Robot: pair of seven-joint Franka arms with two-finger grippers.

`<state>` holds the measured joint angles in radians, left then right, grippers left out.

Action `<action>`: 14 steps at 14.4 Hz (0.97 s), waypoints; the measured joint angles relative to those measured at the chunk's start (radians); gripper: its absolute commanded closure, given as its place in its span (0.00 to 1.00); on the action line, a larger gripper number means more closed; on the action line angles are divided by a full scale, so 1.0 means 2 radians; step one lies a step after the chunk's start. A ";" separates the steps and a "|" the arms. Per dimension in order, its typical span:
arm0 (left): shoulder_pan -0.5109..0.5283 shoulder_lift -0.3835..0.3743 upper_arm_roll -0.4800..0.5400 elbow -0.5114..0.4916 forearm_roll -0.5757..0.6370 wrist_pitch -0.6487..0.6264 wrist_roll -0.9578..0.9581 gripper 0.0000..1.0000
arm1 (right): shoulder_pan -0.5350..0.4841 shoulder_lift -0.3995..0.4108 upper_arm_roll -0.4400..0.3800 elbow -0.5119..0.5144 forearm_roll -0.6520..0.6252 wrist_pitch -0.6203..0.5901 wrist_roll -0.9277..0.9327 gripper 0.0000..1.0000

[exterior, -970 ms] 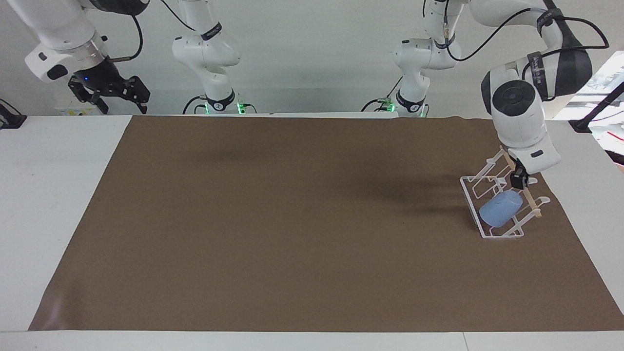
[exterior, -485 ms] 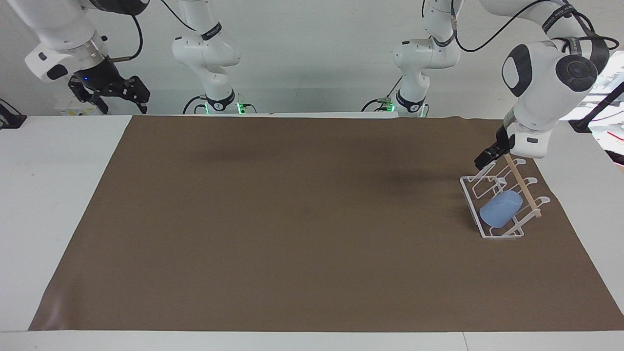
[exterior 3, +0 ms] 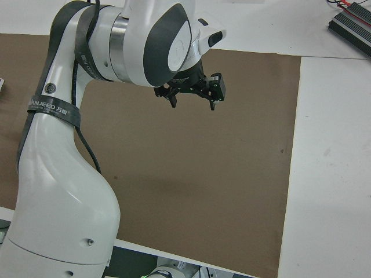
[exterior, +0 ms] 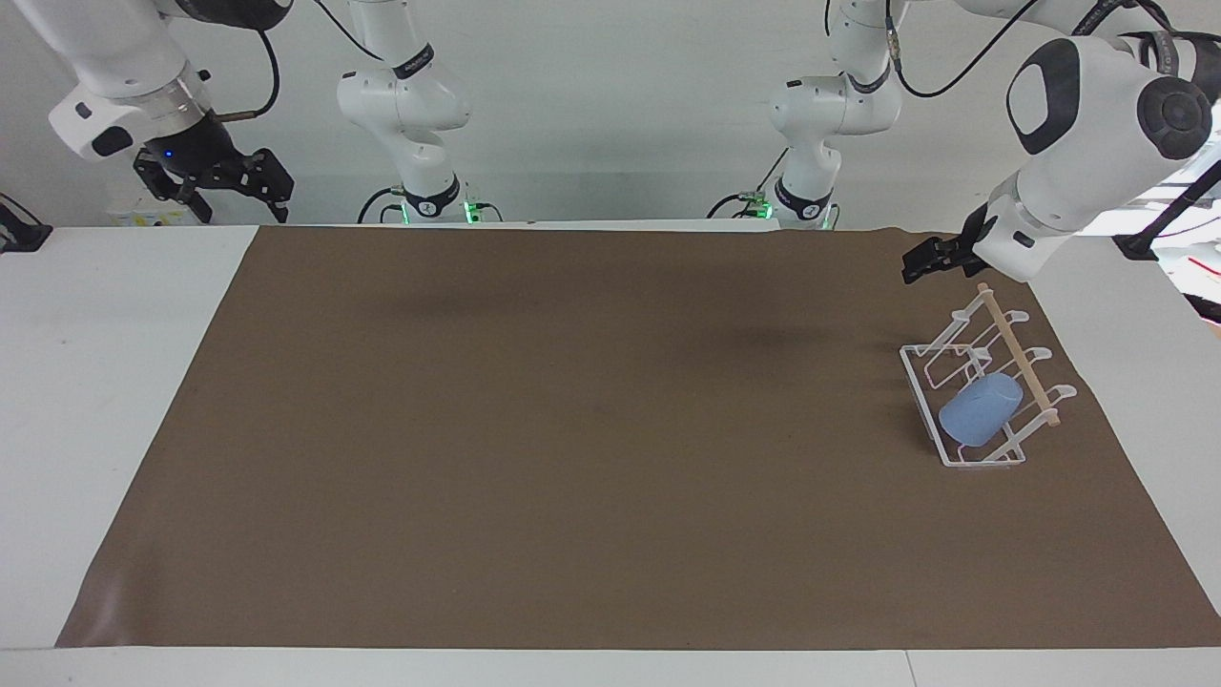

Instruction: Hang cup on cup holder

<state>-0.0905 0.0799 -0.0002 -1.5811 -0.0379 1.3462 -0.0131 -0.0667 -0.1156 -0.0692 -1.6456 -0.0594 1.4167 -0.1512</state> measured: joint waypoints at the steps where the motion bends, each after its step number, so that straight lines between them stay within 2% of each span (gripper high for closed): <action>1: 0.000 0.007 0.000 0.014 0.000 -0.007 0.022 0.00 | 0.000 0.000 0.000 0.000 0.000 0.000 0.000 0.00; 4: -0.003 0.027 0.006 0.066 0.010 -0.027 0.073 0.00 | 0.000 0.000 0.000 0.000 0.000 0.000 0.000 0.00; 6: -0.007 0.026 0.008 0.078 0.015 -0.027 0.082 0.00 | 0.000 0.000 0.000 0.000 0.000 0.000 0.000 0.00; 8: -0.017 0.013 0.020 0.077 0.016 -0.025 0.082 0.00 | 0.000 0.000 0.000 0.000 0.000 0.000 0.000 0.00; 12: -0.019 -0.033 0.029 0.040 0.016 -0.004 0.086 0.00 | 0.000 0.000 0.000 0.000 0.000 0.000 0.000 0.00; 14: -0.019 -0.039 0.030 0.033 0.016 0.008 0.087 0.00 | 0.000 0.000 0.000 0.000 0.000 0.000 0.000 0.00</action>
<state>-0.1281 0.0024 0.0594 -1.5145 -0.0061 1.3627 0.1602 -0.0667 -0.1156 -0.0692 -1.6456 -0.0594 1.4167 -0.1512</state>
